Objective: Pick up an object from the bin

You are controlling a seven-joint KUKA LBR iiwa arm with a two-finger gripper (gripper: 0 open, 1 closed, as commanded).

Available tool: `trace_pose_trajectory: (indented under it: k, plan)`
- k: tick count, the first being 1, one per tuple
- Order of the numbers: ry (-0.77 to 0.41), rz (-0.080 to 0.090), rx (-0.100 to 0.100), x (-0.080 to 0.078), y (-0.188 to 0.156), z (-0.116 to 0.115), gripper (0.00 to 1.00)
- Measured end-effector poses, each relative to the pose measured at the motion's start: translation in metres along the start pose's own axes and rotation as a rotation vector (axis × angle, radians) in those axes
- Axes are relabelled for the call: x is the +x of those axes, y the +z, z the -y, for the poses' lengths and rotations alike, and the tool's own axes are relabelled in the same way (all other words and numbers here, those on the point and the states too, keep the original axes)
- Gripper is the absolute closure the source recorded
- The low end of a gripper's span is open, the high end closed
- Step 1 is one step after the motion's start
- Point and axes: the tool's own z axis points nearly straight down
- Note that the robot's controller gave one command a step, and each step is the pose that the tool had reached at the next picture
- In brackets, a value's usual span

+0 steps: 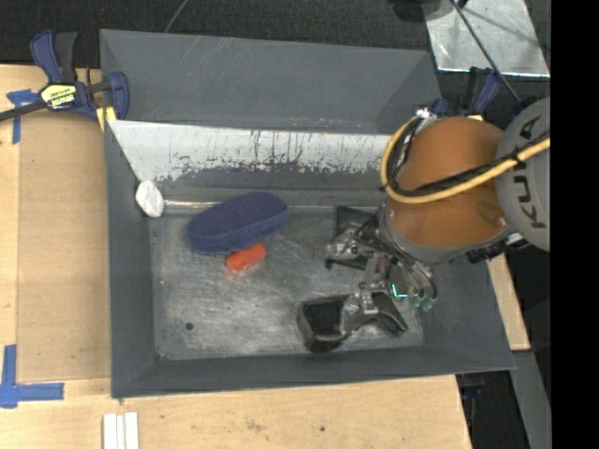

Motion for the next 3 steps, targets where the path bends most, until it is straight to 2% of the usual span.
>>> trace_pose_trajectory:
  k: [1, 2, 3]
  plan:
    - [-0.151, 0.021, -0.002, -0.0197, 0.0702, -0.0016, 0.00]
    - [-0.151, 0.011, -0.001, -0.0174, 0.0722, -0.0012, 1.00]
    - [-0.162, 0.027, -0.002, -0.0206, 0.0710, -0.0032, 1.00]
